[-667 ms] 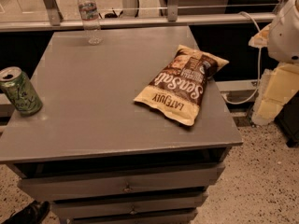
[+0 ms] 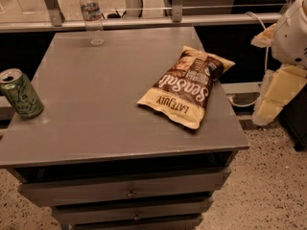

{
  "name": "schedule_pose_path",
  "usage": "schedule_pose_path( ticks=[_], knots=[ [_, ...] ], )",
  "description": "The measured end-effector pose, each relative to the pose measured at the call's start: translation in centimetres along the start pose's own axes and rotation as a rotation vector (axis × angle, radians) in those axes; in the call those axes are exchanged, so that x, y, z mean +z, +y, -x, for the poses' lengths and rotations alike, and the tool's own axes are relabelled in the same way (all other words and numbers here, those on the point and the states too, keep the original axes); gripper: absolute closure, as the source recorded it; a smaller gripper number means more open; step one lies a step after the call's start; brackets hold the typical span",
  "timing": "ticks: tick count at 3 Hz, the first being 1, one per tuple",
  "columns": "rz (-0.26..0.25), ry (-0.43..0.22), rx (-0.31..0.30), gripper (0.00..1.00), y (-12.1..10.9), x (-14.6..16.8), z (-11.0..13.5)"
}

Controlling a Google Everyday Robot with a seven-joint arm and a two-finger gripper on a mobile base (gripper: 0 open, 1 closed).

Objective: Move brown chip bag near water bottle

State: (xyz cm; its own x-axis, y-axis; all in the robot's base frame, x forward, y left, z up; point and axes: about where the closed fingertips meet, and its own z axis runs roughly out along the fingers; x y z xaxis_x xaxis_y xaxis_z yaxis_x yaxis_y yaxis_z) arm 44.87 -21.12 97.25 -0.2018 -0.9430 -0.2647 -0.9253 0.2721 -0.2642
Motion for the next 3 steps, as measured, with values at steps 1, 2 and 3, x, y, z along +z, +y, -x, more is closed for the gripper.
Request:
schedule_pose_path(
  ticks=[1, 2, 3],
  knots=[
    [-0.025, -0.095, -0.004, 0.00, -2.6, 2.2, 1.8],
    [-0.058, -0.223, 0.001, 0.00, -7.7, 6.9, 4.8],
    [-0.079, -0.271, 0.018, 0.00, -10.9, 10.7, 6.3]
  ],
)
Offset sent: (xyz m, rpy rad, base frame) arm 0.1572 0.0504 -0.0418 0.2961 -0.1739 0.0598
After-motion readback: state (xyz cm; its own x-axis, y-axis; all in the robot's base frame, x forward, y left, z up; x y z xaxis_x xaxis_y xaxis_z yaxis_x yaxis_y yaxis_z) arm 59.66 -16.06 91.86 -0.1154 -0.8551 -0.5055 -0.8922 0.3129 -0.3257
